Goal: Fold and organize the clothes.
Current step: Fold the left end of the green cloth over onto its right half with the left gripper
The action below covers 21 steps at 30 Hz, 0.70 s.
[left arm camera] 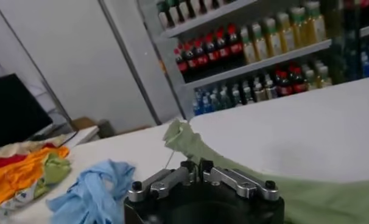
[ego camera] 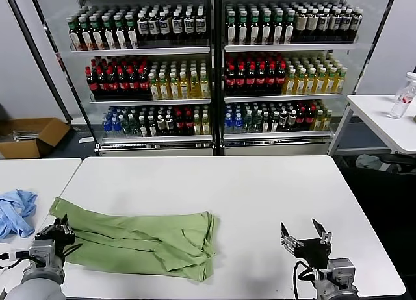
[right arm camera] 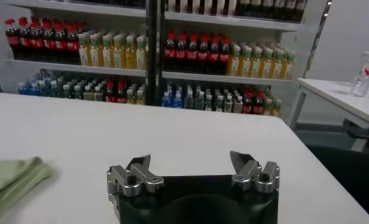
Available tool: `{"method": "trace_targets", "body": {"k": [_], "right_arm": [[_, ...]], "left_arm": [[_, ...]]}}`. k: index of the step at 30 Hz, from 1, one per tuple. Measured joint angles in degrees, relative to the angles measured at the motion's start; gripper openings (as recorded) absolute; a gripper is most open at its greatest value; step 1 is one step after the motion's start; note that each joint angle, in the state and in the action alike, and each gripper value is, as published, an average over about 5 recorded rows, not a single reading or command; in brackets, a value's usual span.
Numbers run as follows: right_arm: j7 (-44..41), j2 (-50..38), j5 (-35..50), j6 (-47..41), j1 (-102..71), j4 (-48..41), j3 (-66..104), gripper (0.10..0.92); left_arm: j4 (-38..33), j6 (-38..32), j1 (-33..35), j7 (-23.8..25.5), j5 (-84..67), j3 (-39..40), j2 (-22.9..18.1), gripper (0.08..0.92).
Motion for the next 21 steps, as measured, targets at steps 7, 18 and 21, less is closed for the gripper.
{"method": "trace_targets", "body": {"k": [7, 18, 21], "right_arm": [[0.2, 0.01, -0.52, -0.32, 0.55, -0.01, -0.07, 0.823], [0.27, 0.55, -0.86, -0.37, 0.45, 0.11, 0.23, 0.823], [0.3, 0.68, -0.97, -0.39, 0.51, 0.12, 0.17, 0.823]], "left_arm": [[-5.33, 0.23, -1.39, 1.98, -7.88, 8.15, -2.22, 0.114], [-6.06, 0.36, -6.61, 2.66, -16.23, 21.46, -8.61, 0.114], [-5.4, 0.38, -7.77, 2.6, -17.03, 24.08, -10.16, 0.114]]}}
